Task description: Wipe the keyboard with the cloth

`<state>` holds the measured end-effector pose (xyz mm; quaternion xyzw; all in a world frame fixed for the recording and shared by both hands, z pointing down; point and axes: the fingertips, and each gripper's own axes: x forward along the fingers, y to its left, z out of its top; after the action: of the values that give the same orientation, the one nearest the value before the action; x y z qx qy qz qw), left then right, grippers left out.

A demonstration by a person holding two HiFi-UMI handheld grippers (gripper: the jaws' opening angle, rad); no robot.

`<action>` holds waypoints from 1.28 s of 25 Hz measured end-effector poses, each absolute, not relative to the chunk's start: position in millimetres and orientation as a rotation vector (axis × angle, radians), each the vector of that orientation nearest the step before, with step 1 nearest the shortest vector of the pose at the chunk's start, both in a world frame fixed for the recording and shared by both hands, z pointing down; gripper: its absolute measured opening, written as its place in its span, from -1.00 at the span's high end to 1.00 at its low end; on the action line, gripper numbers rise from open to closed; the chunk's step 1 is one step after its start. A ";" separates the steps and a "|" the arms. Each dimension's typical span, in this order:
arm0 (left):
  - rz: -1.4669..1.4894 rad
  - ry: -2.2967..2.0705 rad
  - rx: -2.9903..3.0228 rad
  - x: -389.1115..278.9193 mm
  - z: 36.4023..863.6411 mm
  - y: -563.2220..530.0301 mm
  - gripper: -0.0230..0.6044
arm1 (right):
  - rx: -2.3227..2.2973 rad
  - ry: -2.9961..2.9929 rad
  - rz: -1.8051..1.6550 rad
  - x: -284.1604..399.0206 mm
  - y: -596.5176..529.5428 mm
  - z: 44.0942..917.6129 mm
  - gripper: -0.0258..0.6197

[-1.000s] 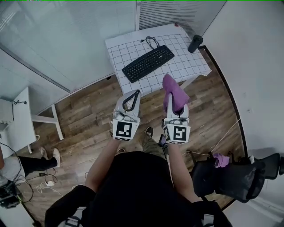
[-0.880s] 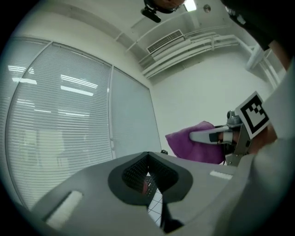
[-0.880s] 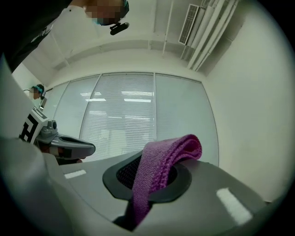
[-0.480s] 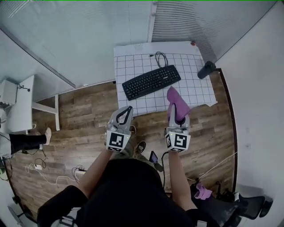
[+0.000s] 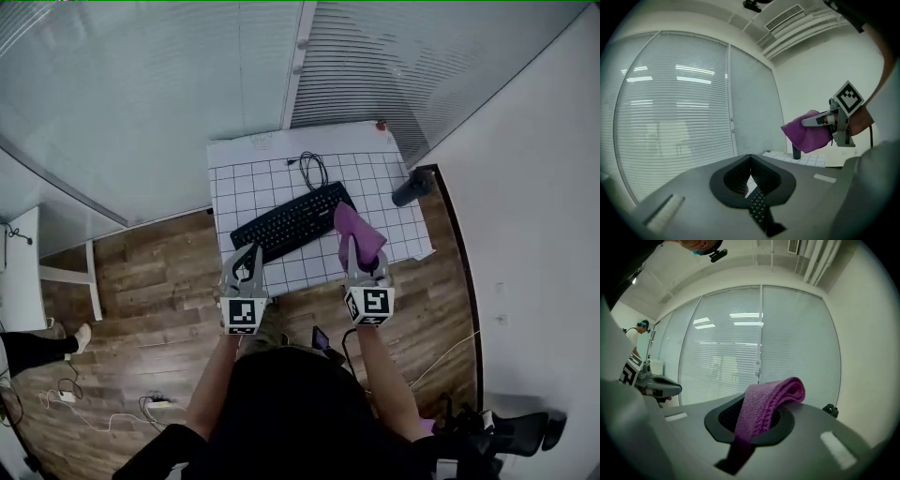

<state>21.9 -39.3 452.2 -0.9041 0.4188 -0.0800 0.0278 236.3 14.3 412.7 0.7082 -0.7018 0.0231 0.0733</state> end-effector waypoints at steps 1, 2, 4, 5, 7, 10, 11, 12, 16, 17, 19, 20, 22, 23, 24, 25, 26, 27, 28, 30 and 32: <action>-0.241 1.298 -2.794 20.6 454.3 -50.2 0.93 | 2.114 -2.089 0.081 244.5 2.9 414.9 0.78; -0.237 1.301 -2.798 18.4 457.3 -59.9 0.93 | 2.106 -2.071 0.092 252.5 -8.2 417.3 0.78; -0.244 1.294 -2.809 14.1 469.2 -74.2 0.92 | 2.079 -2.046 0.093 266.2 -28.5 423.4 0.78; -0.258 1.285 -2.817 12.8 478.0 -80.3 0.92 | 2.057 -2.038 0.085 271.9 -39.2 427.4 0.79; -0.303 1.272 -2.835 9.4 497.6 -89.7 0.92 | 2.014 -2.024 0.088 281.8 -60.7 437.9 0.78; -0.362 1.267 -2.874 1.3 525.4 -87.7 0.79 | 1.989 -1.988 0.150 298.7 -81.7 457.7 0.78; -0.377 1.260 -2.890 -0.4 534.9 -86.1 0.74 | 1.981 -1.966 0.167 305.6 -88.4 465.4 0.78; -0.398 1.255 -2.905 -1.4 545.2 -85.5 0.72 | 1.968 -1.944 0.178 312.7 -96.4 473.4 0.78; -0.516 1.273 -2.977 -3.3 588.0 -76.8 0.54 | 1.899 -1.869 0.186 342.1 -119.2 504.1 0.78; -0.535 1.276 -2.995 -4.2 596.4 -73.0 0.49 | 1.891 -1.856 0.186 349.3 -122.3 509.7 0.78; -0.572 1.291 -3.007 -8.3 611.4 -69.6 0.49 | 1.887 -1.841 0.193 360.9 -130.1 518.4 0.78; -0.594 1.303 -3.007 -10.5 619.0 -68.8 0.49 | 1.888 -1.834 0.200 366.1 -133.7 522.3 0.78; -0.640 1.319 -3.012 -12.6 634.8 -64.9 0.49 | 1.886 -1.812 0.226 375.9 -138.2 534.1 0.78; -0.663 1.315 -3.015 -12.0 642.4 -62.0 0.49 | 1.881 -1.798 0.242 380.5 -140.2 541.8 0.78; -0.689 1.300 -3.018 -10.6 649.5 -58.1 0.47 | 1.874 -1.783 0.256 384.6 -142.2 549.6 0.78; -0.720 1.278 -3.020 -9.2 656.2 -53.1 0.43 | 1.864 -1.767 0.269 388.2 -144.1 557.4 0.78; -0.755 1.260 -3.020 -9.0 662.3 -47.6 0.40 | 1.853 -1.755 0.283 390.8 -145.8 565.0 0.78; -0.784 1.254 -3.016 -10.4 667.5 -42.8 0.39 | 1.839 -1.748 0.297 392.2 -147.7 572.6 0.78; -0.800 1.258 -3.008 -12.6 671.8 -39.9 0.37 | 1.821 -1.748 0.310 392.3 -150.5 579.8 0.78; -0.805 1.257 -2.987 -13.2 677.8 -39.2 0.31 | 1.776 -1.760 0.313 391.7 -161.3 590.7 0.78; -0.822 1.228 -2.980 -10.5 685.4 -36.8 0.28 | 1.729 -1.759 0.303 391.1 -170.5 599.8 0.78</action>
<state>-10.5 -36.8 685.4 -0.8921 0.3676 -0.2459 -0.0924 391.1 -170.5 599.8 0.6588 -0.6700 0.1154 0.3223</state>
